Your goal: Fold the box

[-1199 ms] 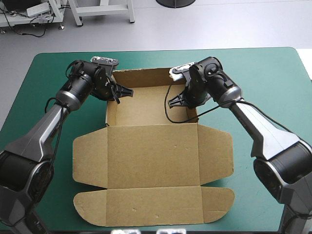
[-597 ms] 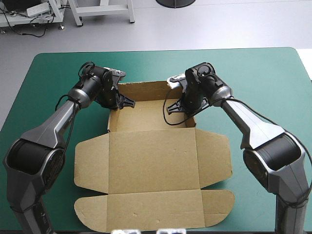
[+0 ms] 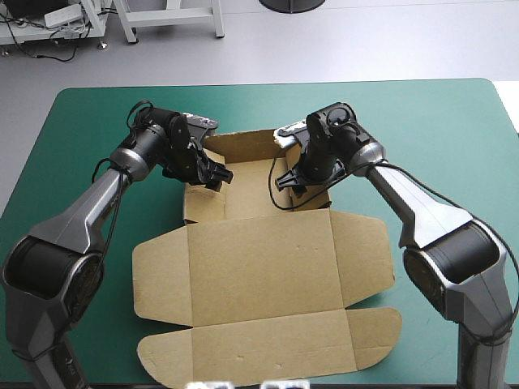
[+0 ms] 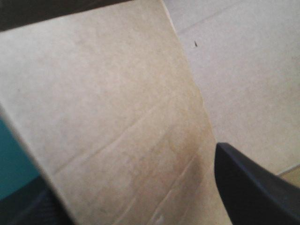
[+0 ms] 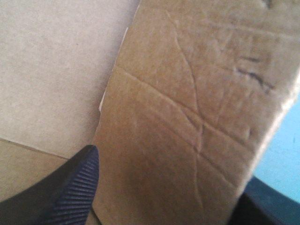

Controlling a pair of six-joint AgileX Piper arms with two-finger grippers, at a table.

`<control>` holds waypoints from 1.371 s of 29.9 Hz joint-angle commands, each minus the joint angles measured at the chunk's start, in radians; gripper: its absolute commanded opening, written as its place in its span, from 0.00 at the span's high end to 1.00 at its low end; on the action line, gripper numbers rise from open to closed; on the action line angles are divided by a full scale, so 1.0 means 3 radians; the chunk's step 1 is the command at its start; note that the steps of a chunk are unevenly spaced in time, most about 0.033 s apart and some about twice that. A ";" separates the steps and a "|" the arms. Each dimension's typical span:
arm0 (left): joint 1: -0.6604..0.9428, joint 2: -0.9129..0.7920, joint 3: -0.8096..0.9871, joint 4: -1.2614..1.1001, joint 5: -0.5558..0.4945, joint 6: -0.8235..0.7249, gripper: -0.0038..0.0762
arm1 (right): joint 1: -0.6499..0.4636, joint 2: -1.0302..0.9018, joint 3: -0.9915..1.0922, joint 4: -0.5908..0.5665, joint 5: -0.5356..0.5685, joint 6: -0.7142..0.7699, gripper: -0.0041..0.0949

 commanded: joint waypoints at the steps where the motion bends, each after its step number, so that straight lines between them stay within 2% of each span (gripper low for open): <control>1: -0.0036 -0.0244 -0.0099 -0.0082 -0.0101 -0.0001 0.27 | 0.0006 -0.0240 -0.0254 -0.0090 0.0022 -0.0049 0.34; 7: -0.0036 -0.0332 -0.0099 0.0083 -0.0182 0.0015 0.27 | 0.0006 -0.0311 -0.0553 -0.0138 0.0022 -0.0049 0.34; 16: -0.0030 -0.0339 -0.0099 0.0221 -0.0162 -0.0008 0.27 | 0.0006 -0.0319 -0.0604 -0.0148 0.0022 -0.0036 0.34; 23: -0.0030 -0.0493 -0.0099 0.0334 -0.0477 -0.0049 0.27 | 0.0006 -0.0410 -0.0605 -0.0304 -0.0002 -0.0036 0.34; 28: -0.0037 -0.0610 -0.0099 0.0343 -0.0505 -0.0049 0.28 | 0.0006 -0.0483 -0.0633 -0.0317 -0.0010 -0.0036 0.34; 32: -0.0037 -0.0878 -0.0099 0.0084 -0.0727 0.0087 0.28 | 0.0006 -0.0594 -0.0633 -0.0273 -0.0009 -0.0050 0.34; 36: -0.0037 -0.1273 0.0002 -0.0278 -0.0770 0.0348 0.29 | 0.0006 -0.0792 -0.0584 -0.0269 0.0022 -0.0088 0.34; 39: -0.0037 -0.1692 0.0362 -0.0579 -0.1010 0.0657 0.33 | 0.0006 -0.1018 -0.0412 -0.0184 -0.0063 -0.0116 0.34; 41: -0.0037 -0.2034 0.0746 -0.0745 -0.1311 0.0814 0.38 | 0.0006 -0.1199 -0.0215 -0.0130 -0.0176 -0.0116 0.34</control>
